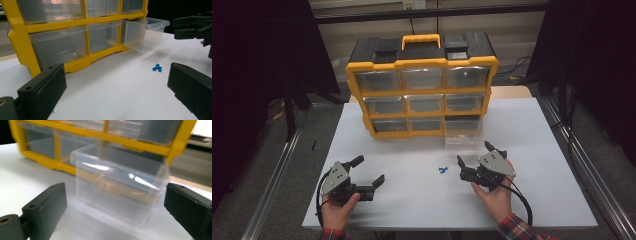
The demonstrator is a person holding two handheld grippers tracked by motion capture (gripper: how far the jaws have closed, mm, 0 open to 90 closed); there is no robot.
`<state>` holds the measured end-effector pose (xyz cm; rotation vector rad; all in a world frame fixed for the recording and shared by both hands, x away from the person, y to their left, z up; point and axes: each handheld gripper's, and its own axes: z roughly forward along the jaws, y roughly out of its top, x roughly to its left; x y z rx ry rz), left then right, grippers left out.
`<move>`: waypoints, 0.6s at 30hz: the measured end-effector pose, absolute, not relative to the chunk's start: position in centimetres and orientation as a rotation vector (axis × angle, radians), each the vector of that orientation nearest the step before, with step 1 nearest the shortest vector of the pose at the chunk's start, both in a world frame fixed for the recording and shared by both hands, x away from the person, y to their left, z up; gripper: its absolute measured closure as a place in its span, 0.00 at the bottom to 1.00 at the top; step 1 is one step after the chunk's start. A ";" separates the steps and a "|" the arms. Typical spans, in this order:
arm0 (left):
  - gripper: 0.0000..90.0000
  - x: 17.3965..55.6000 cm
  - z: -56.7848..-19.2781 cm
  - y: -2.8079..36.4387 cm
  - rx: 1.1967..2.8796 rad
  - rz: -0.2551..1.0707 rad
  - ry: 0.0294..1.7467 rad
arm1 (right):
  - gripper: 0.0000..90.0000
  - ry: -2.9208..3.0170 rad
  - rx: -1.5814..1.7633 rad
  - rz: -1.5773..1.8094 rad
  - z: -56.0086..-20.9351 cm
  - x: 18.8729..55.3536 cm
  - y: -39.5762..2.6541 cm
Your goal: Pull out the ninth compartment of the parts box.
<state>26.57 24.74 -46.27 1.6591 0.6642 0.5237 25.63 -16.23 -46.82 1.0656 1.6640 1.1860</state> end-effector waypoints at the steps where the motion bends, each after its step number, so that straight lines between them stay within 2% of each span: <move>1: 0.02 26.6 -46.3 24.7 1.656 0.528 0.663 | 0.03 1.688 1.056 1.198 -46.8 25.6 -16.3; 18: 0.02 26.9 -46.2 24.8 1.695 0.540 0.641 | 0.08 1.947 0.988 1.264 -46.8 25.6 -16.2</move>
